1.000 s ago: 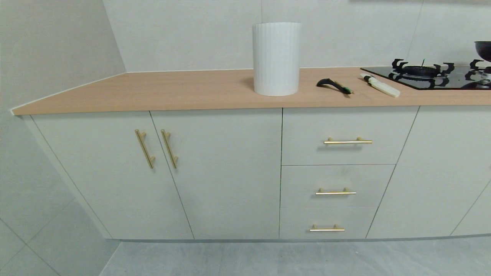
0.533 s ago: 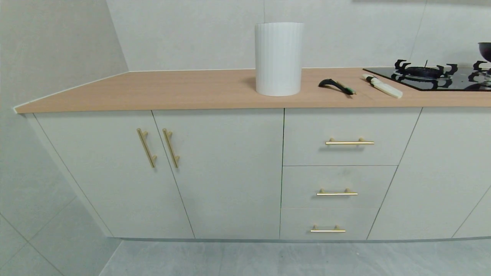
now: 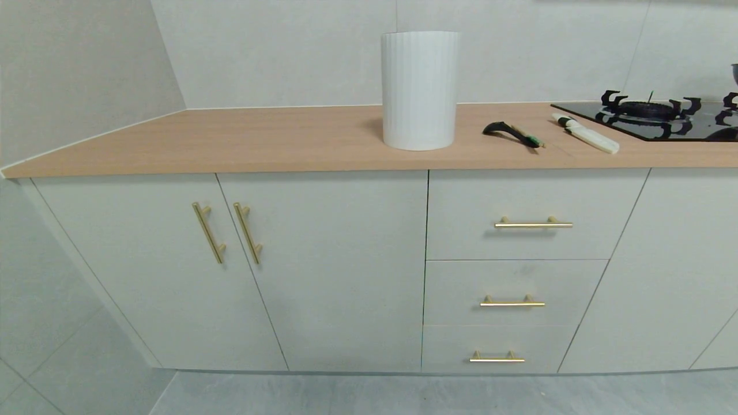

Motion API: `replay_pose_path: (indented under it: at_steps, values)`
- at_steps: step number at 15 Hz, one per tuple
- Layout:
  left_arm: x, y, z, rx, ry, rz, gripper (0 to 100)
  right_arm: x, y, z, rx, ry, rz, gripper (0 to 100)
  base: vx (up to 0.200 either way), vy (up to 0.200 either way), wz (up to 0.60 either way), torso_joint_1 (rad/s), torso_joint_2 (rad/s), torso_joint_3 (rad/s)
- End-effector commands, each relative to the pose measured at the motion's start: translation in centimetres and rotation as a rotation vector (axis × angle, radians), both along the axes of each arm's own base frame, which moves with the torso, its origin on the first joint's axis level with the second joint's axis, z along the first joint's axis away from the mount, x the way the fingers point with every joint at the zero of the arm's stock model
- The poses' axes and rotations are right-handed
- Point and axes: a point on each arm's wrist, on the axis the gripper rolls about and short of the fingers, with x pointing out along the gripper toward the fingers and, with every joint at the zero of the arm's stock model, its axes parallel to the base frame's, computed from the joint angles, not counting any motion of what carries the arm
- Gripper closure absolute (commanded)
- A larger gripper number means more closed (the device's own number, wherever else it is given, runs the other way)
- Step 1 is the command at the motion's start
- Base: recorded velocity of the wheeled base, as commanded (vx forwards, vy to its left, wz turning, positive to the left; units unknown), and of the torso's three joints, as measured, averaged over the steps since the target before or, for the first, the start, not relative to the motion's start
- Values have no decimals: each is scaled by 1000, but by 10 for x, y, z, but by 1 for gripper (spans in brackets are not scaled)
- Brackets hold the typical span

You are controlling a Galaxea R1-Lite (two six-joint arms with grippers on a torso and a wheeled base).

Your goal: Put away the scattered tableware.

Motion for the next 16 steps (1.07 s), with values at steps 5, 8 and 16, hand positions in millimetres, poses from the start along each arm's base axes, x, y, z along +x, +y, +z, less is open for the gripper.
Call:
replay_pose_path:
  at_steps: [5, 8, 16]
  values:
    - [0, 0, 0, -1, 1, 0, 0, 0, 0, 0, -3, 2, 1, 0, 0, 0, 0, 0, 0, 0]
    - [0, 0, 0, 1, 0, 0, 0, 0, 0, 0, -3, 1, 1, 0, 0, 0, 0, 0, 0, 0]
    - [0, 0, 0, -1, 1, 0, 0, 20, 0, 82, 46, 64, 110, 0, 0, 0, 0, 0, 0, 0]
